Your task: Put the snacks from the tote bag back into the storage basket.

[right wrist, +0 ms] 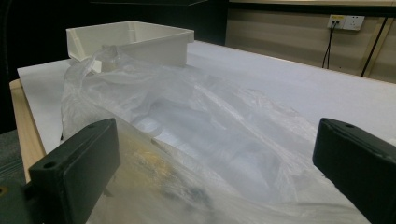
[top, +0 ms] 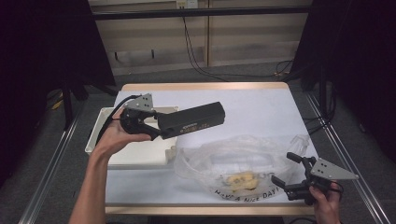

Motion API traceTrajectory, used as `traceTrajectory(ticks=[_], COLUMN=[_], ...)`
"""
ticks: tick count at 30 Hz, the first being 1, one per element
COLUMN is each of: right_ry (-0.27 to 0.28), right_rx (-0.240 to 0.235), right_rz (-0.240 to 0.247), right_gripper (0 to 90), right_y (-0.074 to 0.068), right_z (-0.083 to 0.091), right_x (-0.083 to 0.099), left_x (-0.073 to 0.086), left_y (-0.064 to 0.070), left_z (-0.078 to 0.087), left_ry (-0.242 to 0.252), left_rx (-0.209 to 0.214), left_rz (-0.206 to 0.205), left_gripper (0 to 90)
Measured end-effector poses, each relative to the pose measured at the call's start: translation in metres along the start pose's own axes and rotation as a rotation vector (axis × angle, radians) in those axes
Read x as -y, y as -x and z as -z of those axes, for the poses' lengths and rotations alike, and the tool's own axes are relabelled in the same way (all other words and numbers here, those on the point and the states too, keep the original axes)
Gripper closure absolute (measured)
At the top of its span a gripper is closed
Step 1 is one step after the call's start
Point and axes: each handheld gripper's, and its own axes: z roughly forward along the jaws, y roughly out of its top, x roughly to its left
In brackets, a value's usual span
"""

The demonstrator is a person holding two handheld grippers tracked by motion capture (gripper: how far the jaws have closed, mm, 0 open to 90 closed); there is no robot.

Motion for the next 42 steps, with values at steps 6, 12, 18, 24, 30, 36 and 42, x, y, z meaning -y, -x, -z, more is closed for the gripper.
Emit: traceTrajectory(ticks=[6,12,18,24,30,36,42], right_ry=[-0.006,-0.006,0.0,0.0,0.007,0.041,0.061], right_rx=[-0.002,0.003,0.012,0.002,0.008,0.011,0.014], right_rz=[0.0,-0.001,-0.014,-0.009,-0.008,0.002,0.007], right_gripper=[0.0,0.1,0.5,0.4,0.2,0.1,0.0], right_y=[0.001,0.0,0.001,0.001,0.001,-0.001,-0.002], right_z=[0.0,-0.001,-0.002,-0.003,-0.002,-0.003,-0.002], right_x=[0.0,0.0,0.0,0.0,0.0,0.0,0.001], left_x=[0.007,0.013,0.021,0.028,0.039,0.046,0.058], left_y=[-0.007,-0.013,-0.018,-0.022,-0.028,-0.036,-0.042], left_z=[0.013,0.025,0.034,0.042,0.043,0.057,0.061], left_ry=[0.007,0.005,-0.001,0.005,0.004,0.015,0.005], left_rx=[-0.023,-0.042,-0.051,-0.059,-0.064,-0.095,-0.103], left_rz=[0.014,0.025,0.039,0.05,0.059,0.089,0.106], left_gripper=[43.4,43.4,43.5,43.5,43.5,43.5,43.5])
